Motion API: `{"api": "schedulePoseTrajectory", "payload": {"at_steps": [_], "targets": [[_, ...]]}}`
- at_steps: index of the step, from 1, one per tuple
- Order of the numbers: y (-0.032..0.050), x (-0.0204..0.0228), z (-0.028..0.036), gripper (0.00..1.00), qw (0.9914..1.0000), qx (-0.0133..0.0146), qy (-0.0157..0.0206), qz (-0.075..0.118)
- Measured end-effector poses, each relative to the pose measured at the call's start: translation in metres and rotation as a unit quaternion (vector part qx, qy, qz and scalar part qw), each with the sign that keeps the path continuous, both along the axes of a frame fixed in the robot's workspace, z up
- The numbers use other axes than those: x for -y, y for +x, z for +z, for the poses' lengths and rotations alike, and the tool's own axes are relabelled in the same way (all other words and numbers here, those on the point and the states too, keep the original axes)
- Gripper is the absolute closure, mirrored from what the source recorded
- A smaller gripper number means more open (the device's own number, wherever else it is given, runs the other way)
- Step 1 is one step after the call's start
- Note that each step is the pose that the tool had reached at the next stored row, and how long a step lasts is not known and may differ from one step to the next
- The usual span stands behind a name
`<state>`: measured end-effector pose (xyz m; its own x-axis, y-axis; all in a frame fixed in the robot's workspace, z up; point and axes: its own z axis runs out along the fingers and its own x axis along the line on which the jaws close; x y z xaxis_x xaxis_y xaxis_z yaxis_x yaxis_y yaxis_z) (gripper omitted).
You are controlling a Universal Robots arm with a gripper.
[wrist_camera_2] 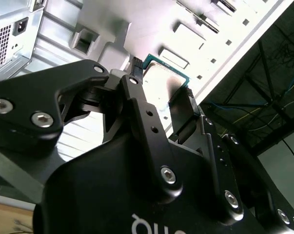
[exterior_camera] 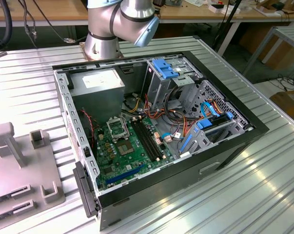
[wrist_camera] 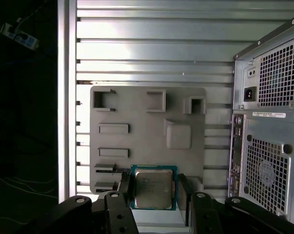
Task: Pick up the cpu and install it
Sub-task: 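Pick up the cpu and move it towards the insertion slot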
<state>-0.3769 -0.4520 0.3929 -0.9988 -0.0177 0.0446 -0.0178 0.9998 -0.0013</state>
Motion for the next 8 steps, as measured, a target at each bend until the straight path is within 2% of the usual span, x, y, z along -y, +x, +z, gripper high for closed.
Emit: {"api": "schedulePoseTrajectory", "payload": {"at_steps": [8], "targets": [[0.0132,0.0,0.0,0.53,1.0,0.0,0.0,0.0]]}}
